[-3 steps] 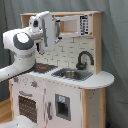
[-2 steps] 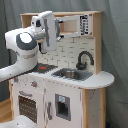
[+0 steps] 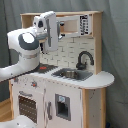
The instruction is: Play with the kitchen
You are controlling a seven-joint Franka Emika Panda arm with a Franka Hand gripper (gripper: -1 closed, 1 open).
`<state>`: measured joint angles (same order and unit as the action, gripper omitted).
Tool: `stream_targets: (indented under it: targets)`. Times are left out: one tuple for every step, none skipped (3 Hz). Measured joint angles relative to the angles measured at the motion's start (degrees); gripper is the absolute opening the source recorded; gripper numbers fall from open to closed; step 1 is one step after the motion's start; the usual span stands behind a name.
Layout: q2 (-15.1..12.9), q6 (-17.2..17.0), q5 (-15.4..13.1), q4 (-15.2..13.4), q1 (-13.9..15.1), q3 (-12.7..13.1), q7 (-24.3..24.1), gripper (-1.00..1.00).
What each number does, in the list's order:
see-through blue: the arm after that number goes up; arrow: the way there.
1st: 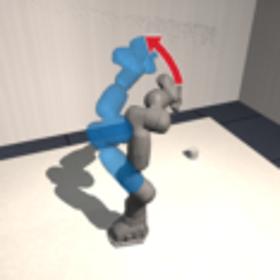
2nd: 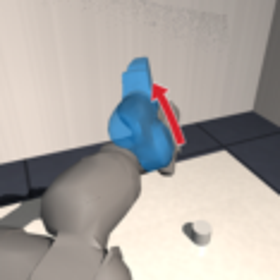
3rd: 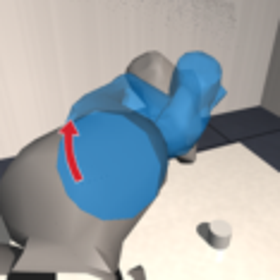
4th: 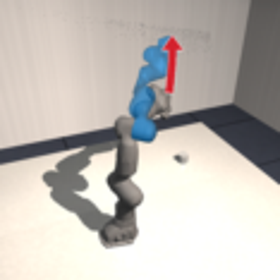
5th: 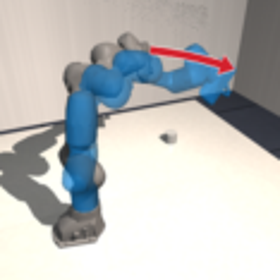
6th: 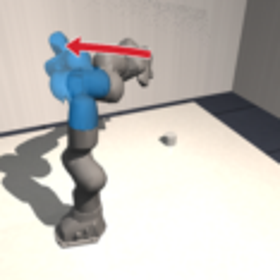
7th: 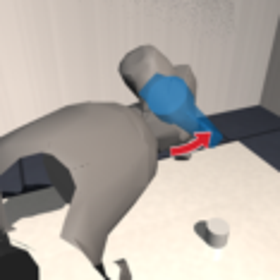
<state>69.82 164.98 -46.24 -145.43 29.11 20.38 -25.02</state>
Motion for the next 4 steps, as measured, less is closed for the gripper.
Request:
stream_targets:
  targets:
    - [-3.3,4.2,0.0,0.3,2.5,0.1,-1.2,-1.00]
    - [-7.1,7.0,0.1,2.1,4.7,2.3,-2.9,-1.00]
    - [-10.3,7.5,0.1,5.1,6.4,5.4,-4.8,-1.00]
    - [-12.9,7.5,0.1,9.0,7.9,8.5,-6.5,-1.00]
